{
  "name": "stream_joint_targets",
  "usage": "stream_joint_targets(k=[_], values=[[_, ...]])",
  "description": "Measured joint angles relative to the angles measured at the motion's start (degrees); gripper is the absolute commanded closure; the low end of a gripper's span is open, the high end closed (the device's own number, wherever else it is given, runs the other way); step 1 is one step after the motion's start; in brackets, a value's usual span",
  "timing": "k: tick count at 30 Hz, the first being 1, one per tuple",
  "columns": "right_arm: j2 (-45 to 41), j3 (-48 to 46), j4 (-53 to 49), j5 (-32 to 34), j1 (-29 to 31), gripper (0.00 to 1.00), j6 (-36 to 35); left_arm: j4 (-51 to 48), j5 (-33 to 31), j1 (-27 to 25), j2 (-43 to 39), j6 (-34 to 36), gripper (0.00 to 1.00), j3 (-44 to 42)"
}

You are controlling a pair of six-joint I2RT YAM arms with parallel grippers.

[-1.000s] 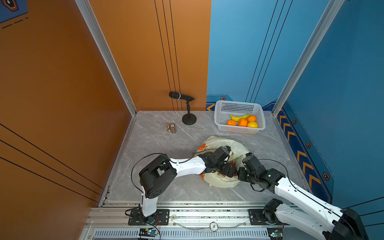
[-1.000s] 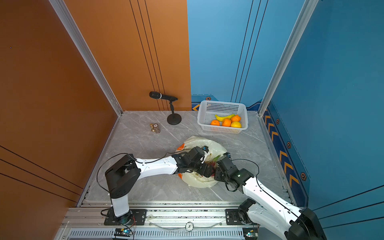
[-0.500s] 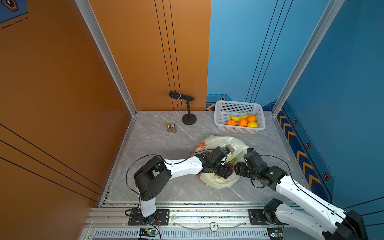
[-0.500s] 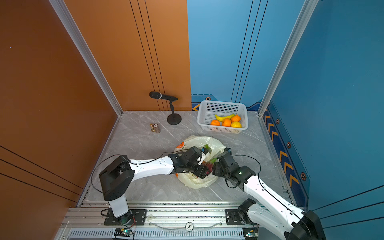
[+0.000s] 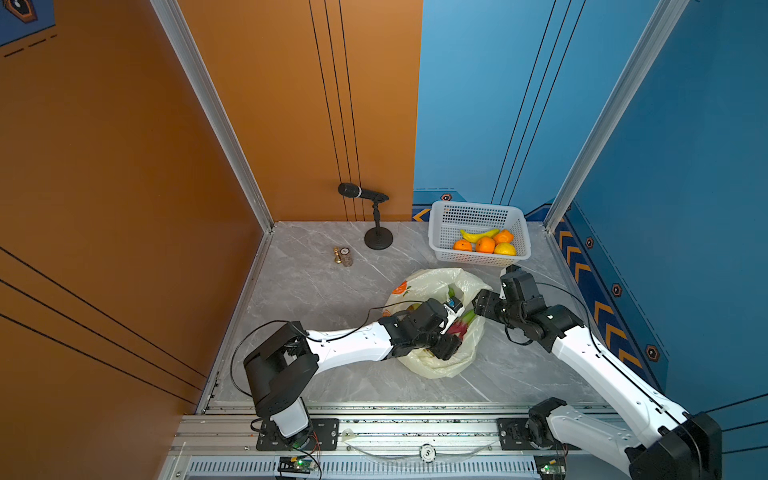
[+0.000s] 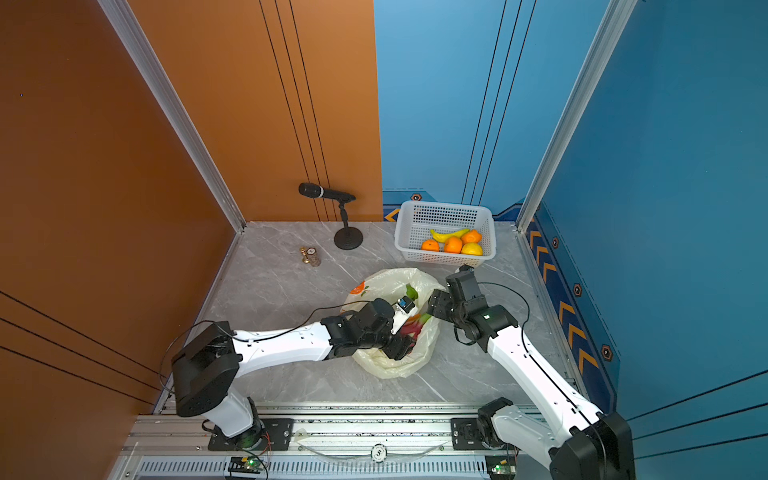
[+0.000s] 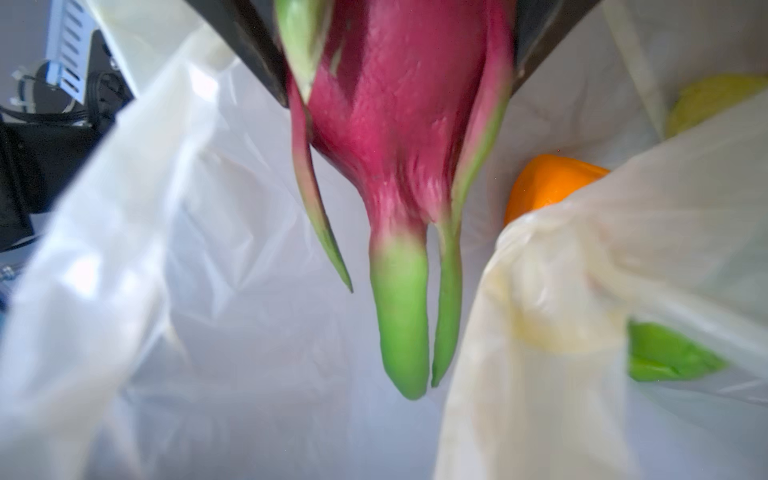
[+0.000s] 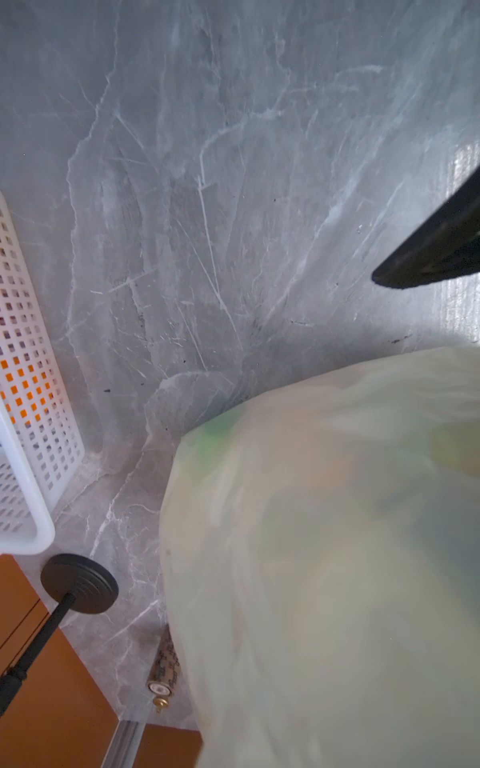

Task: Untie the knot of the plastic bag and take out the fruit
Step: 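Hold the bag with the right gripper while the left gripper grasps the dragon fruit, then lift the dragon fruit out of the bag with the left gripper toward the right gripper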

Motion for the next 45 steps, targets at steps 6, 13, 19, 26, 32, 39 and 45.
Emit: stream_joint_targets(k=[6,13,19,26,32,39,45], values=[[4.74,0.0,0.0,-1.11,-1.57,0.22,-1.55,6.69,-2.45,-0.39,-5.95,4.79,0.43,-5.2],[8.92,-1.18,0.13,-2.14,-1.84,0.22,-3.04,14.71,-4.57,-1.51,-9.9,9.84,0.44,-9.9],[10.27,-2.93,0.28,-4.39,-1.81,0.22,-3.3,23.61,-4.94,-1.73,-13.09,12.44,0.45,-13.14],[5.75,-3.72,0.31,-10.19,-1.84,0.07,-3.8,34.16,-6.95,-1.86,-13.77,14.62,0.45,-14.32],[-2.05,-3.61,0.35,-16.24,-3.17,0.02,-3.85,42.75,-8.15,-1.46,-11.85,15.43,0.46,-15.89],[-7.85,-3.21,2.49,-22.69,-7.06,0.02,-2.01,46.23,-8.28,-0.7,-10.21,15.32,0.47,-15.89],[-12.02,-2.97,5.75,-27.36,-10.19,0.03,0.09,49.16,-8.31,0.46,-9.44,13.92,0.47,-15.89]])
